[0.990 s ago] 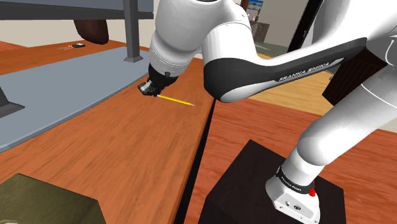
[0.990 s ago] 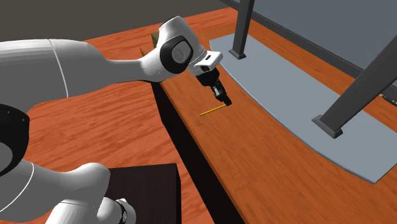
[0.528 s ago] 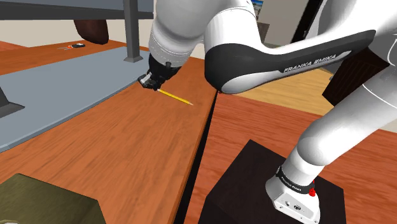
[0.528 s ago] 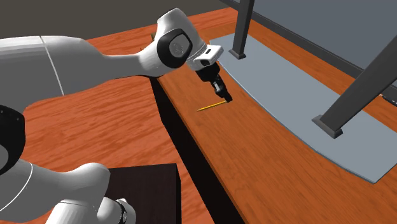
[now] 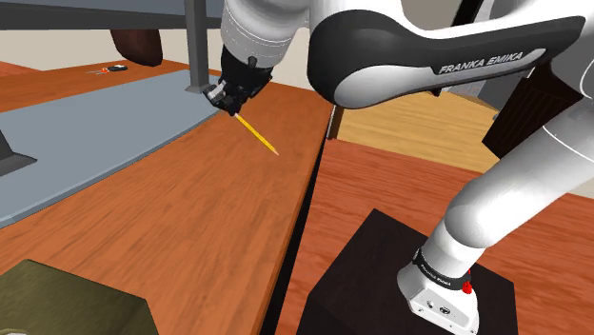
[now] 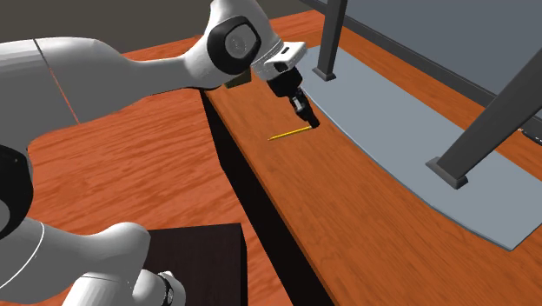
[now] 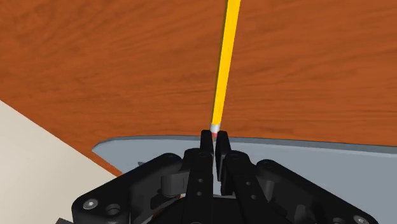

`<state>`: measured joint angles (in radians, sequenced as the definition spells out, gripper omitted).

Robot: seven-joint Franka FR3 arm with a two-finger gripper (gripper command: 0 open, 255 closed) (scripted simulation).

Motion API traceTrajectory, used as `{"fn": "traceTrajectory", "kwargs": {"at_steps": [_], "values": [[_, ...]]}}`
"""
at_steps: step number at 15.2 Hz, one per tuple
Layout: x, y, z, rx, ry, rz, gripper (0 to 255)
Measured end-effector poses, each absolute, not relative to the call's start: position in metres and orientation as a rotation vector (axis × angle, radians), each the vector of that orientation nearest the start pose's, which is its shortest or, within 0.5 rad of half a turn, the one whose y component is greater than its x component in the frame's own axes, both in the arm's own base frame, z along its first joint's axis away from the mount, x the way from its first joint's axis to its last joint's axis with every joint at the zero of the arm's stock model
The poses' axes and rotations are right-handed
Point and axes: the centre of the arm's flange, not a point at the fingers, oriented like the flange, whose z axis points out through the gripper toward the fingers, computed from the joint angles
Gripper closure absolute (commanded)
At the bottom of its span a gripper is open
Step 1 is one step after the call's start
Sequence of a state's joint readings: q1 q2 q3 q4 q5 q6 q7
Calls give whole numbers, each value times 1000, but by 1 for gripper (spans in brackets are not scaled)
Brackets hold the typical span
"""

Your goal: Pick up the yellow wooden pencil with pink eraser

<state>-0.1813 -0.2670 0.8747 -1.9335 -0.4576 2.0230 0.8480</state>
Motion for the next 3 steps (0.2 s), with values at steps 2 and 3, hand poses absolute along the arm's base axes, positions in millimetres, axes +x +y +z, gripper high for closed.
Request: {"fn": "traceTrajectory", "kwargs": {"at_steps": [2,3], "values": [[399,355,602,-3265,-11,-1048,255],[399,355,605,-3265,-11,-1048,255]]}}
